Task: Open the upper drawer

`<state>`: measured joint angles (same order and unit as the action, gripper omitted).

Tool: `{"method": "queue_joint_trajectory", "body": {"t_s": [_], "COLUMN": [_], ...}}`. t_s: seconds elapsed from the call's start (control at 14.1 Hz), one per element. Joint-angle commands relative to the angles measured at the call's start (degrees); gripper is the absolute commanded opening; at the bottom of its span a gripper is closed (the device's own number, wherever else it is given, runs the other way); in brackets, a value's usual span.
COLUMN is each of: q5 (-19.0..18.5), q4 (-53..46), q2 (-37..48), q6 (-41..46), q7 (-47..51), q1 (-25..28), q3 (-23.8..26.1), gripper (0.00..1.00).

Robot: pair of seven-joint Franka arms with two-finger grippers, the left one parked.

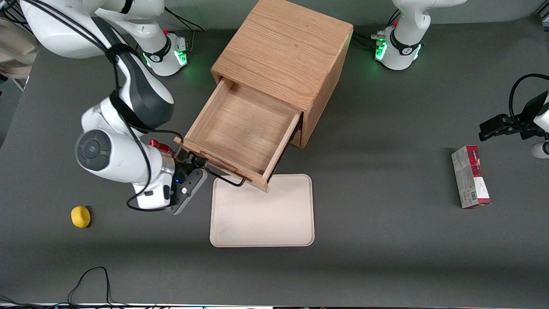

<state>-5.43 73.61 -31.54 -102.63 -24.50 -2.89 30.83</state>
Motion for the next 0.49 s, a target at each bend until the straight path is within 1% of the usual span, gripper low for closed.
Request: {"method": "queue_joint_trajectory", "body": {"t_s": [0.0,0.07,0.21,0.28,0.35,0.42], "q5": [-0.7,-0.3,1.8,3.0,3.5,3.5], "q4": [-4.0,-6.3,-6.4,-5.9,-4.3,-1.9], "q2": [5.2,5.3,8.8,10.3,12.1,13.9], "q6": [5.8,7.7,13.6,14.9,16.5,16.5], "q7": [-1.3,-1.3,-0.2,2.4,7.3,13.9], "q1": [-0.7,-0.7,-0.9,-0.8,-0.7,-0.7], "q3": [-6.1,-9.7,-14.2,-17.1,-18.5,-18.9], "gripper": [1.00,1.00,1.00,1.00,1.00,1.00]}}
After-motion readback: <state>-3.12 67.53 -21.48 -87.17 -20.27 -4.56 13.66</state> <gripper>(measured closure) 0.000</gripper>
